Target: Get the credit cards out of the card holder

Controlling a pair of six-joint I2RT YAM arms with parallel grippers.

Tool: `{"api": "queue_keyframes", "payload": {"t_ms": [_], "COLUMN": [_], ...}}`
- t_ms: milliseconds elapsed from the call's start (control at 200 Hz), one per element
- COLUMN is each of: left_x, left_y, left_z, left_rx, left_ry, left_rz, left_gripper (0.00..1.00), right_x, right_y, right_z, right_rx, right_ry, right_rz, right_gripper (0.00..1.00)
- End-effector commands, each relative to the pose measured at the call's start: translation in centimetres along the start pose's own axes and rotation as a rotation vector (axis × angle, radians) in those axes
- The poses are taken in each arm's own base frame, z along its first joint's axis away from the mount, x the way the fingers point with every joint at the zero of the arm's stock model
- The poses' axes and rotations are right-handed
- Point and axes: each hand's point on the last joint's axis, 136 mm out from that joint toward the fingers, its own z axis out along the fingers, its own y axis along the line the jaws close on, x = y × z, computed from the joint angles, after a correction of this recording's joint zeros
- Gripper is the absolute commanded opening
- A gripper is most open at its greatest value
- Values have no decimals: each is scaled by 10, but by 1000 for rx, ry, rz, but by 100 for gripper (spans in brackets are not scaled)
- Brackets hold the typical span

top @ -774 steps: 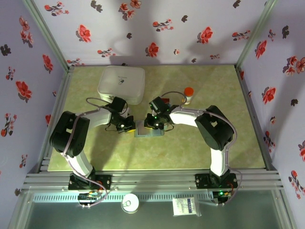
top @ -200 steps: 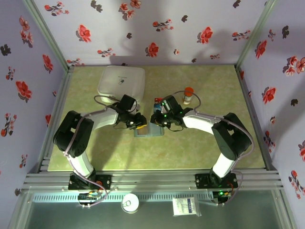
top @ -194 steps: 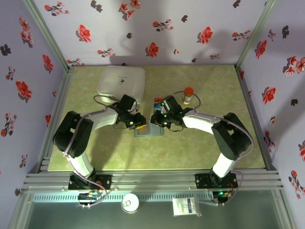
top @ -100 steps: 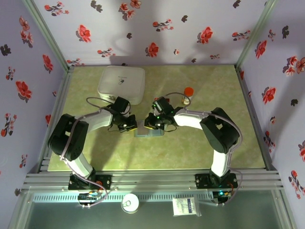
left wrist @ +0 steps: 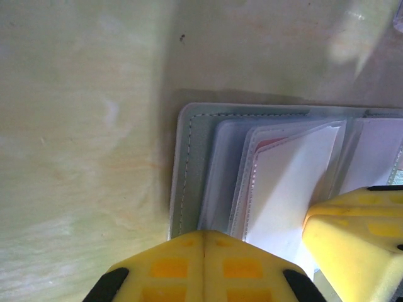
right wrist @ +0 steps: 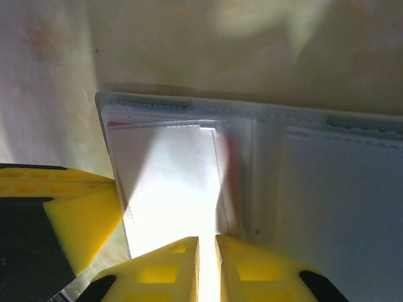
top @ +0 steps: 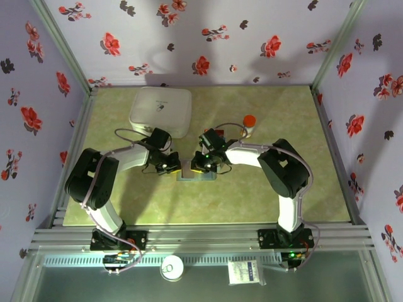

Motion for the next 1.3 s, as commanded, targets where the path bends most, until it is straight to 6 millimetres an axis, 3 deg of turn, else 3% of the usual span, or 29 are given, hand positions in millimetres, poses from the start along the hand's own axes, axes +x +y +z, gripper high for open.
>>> {"api": "queue_keyframes", "payload": {"t_ms": [0,395,575,820,1075,1295], "left_x": [7,1,-7,-12,-6,-2], "left_y": [20,14,0,-35,-58,-43], "left_z": [4,-3,-18,-41,-19,-1], "left_rx": [-54,-54,-26,100,142,77], "left_ry": [29,30,-13,-37,9,23], "left_rz": [-5,8,22,32,36,7], "left_gripper": [0,0,0,21,32,39], "right_x": [-2,0,-1,1,2,2], "right_y": [-10,-28,-27,-39,-40,-46], "right_z": [-8,-5,-4,0,4,6], "right_rx": [56,17,-43,-74,-99,-107], "right_ry": [-19,-12,-26,-33,-23,-14], "right_rz": [-9,38,65,109,133,158], "right_gripper": [16,15,14,13,13,13]}}
